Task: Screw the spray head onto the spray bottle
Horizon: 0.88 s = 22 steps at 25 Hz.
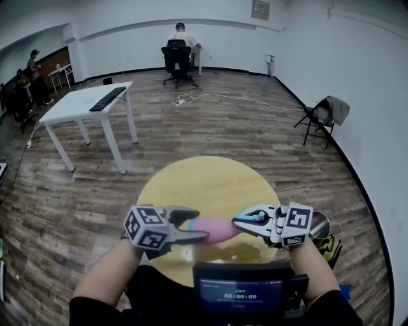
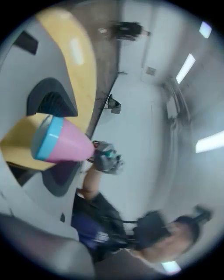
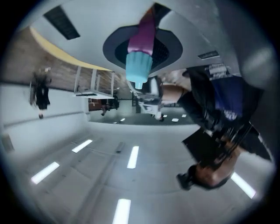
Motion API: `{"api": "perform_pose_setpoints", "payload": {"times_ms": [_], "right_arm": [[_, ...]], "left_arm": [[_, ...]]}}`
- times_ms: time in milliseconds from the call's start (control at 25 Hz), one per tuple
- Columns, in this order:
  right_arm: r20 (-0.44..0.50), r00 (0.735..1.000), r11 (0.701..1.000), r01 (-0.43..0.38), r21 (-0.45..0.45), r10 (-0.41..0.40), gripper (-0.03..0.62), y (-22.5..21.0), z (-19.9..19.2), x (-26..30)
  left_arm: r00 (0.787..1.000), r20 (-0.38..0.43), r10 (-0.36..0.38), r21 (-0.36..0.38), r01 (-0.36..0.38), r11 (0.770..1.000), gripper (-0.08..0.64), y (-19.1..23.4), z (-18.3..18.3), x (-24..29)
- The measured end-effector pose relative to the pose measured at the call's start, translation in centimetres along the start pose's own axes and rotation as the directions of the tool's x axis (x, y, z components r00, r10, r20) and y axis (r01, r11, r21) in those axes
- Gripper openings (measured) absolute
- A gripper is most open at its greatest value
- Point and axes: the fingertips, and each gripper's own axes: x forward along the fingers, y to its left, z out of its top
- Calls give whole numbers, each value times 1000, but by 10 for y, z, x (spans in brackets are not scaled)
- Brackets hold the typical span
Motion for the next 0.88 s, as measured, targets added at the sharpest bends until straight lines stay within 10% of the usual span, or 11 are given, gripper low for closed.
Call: {"api": "perform_pose_setpoints", "payload": {"times_ms": [80,120,240,400,640,720,880], "right_arm": [[-44,999,990,-25,-140,19,21,15,3,3],[-33,999,989,-30,-145,26,21,16,7,3],[79,997,1000,-18,-19,19,20,-1,16,-2],[190,979,979,33,202,-72,21,-34,11,-16],[260,965,919,-90,385,-15,21,-38,13,-17],[262,965,914,-122,386,18,21,-31,17,-8],[268,963,925,-101,367,-1,21,-27,22,-6]], "left_arm": [[970,214,-119,-307,183,934,190,3,19,-15],[956,266,-124,-327,211,921,190,3,27,-22],[968,250,-22,-48,35,998,284,-2,41,-40],[979,200,29,244,-78,967,468,-15,41,-58],[956,23,293,637,-240,733,508,-10,7,-17],[963,32,268,684,-216,696,508,-19,8,-3],[995,66,74,568,-98,817,509,-40,18,4]]}}
